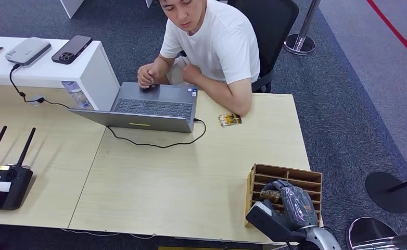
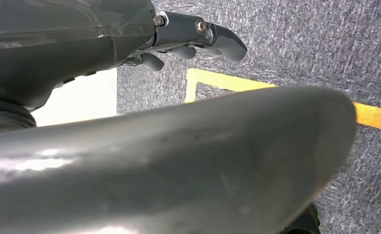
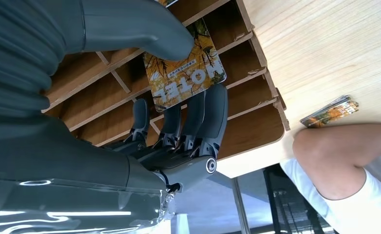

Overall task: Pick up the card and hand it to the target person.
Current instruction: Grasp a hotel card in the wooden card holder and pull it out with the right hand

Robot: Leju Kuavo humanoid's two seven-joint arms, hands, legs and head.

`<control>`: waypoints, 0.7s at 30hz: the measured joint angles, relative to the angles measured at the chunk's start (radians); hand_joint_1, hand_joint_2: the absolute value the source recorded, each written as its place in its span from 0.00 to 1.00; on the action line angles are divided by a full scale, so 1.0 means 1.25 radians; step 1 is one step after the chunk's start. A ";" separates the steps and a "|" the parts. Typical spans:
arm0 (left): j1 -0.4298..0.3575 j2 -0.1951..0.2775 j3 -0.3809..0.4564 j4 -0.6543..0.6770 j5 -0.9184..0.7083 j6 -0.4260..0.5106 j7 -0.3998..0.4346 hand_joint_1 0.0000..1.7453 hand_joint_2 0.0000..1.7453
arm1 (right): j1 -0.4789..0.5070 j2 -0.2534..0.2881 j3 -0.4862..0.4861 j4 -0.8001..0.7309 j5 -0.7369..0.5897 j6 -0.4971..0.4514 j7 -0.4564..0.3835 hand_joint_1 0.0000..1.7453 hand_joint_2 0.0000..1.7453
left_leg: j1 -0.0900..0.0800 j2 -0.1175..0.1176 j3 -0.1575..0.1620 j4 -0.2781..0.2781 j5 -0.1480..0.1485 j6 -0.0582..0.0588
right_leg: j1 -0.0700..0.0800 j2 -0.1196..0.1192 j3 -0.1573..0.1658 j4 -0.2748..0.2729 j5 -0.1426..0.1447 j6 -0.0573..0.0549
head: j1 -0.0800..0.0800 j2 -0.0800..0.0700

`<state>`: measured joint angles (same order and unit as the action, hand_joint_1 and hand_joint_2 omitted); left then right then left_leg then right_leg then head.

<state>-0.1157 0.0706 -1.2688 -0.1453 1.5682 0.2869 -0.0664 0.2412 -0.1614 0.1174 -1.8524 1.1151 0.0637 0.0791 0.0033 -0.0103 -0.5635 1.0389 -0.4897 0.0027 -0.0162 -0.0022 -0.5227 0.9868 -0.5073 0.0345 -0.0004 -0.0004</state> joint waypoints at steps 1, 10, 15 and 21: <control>0.000 0.000 0.000 0.000 0.000 0.000 0.000 0.00 0.00 | 0.000 0.000 0.000 0.000 0.000 0.000 0.001 0.53 1.00 | 0.000 0.000 0.000 0.000 0.000 0.000 | 0.000 0.000 0.000 0.000 0.000 0.000 | 0.000 0.000; 0.000 0.000 0.000 0.000 -0.003 0.000 0.001 0.00 0.00 | 0.004 0.000 0.000 0.000 0.001 -0.001 0.012 0.42 1.00 | 0.000 0.000 0.000 0.000 0.000 0.000 | 0.000 0.000 0.000 0.000 0.000 0.000 | 0.000 0.000; 0.000 0.000 -0.001 0.000 -0.005 0.000 0.007 0.00 0.00 | 0.007 0.000 0.000 0.000 0.001 -0.002 0.017 0.45 1.00 | 0.000 0.000 0.000 0.000 0.000 0.000 | 0.000 0.000 0.000 0.000 0.000 0.000 | 0.000 0.000; 0.000 0.000 -0.001 0.000 -0.005 0.000 0.008 0.00 0.00 | 0.010 0.000 0.000 0.000 0.003 -0.002 0.021 0.54 1.00 | 0.000 0.000 0.000 0.000 0.000 0.000 | 0.000 0.000 0.000 0.000 0.000 0.000 | 0.000 0.000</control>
<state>-0.1158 0.0702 -1.2696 -0.1453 1.5618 0.2866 -0.0564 0.2540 -0.1610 0.1169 -1.8528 1.1185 0.0614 0.1052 0.0033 -0.0103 -0.5629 1.0391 -0.4897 0.0027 -0.0162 -0.0021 -0.5224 0.9868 -0.5072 0.0346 -0.0004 -0.0004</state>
